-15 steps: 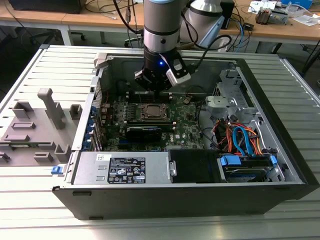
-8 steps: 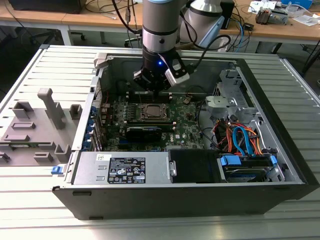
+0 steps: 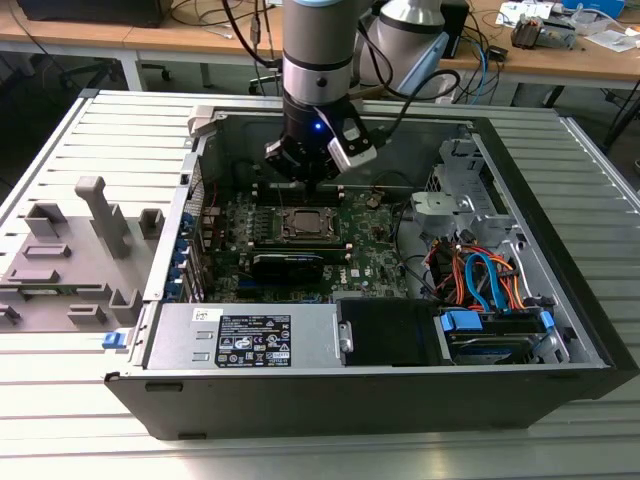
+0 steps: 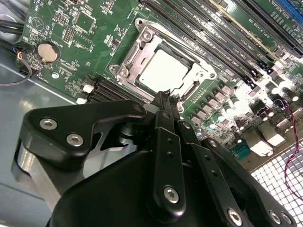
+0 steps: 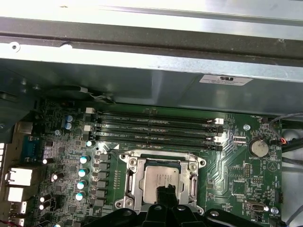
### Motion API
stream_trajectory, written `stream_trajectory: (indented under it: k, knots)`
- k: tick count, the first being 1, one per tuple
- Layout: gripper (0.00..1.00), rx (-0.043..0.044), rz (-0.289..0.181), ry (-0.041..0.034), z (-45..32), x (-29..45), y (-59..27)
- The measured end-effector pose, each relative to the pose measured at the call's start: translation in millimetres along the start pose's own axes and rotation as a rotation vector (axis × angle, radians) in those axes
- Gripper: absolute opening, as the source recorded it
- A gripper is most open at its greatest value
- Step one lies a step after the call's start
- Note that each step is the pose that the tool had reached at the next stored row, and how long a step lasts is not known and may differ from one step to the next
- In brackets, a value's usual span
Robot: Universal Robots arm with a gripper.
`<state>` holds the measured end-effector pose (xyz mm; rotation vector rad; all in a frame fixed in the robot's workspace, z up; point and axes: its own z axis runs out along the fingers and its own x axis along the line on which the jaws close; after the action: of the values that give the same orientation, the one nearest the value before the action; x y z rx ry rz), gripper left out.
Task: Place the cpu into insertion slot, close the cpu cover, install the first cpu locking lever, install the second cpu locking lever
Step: 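Install the first cpu locking lever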
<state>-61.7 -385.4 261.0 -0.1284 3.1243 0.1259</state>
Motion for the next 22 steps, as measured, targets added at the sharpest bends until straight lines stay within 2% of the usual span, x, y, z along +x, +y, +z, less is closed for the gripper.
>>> stream_trajectory:
  k: [22]
  knots:
    - [0.11,0.0,0.0,0.0,-0.1,6.5,0.5]
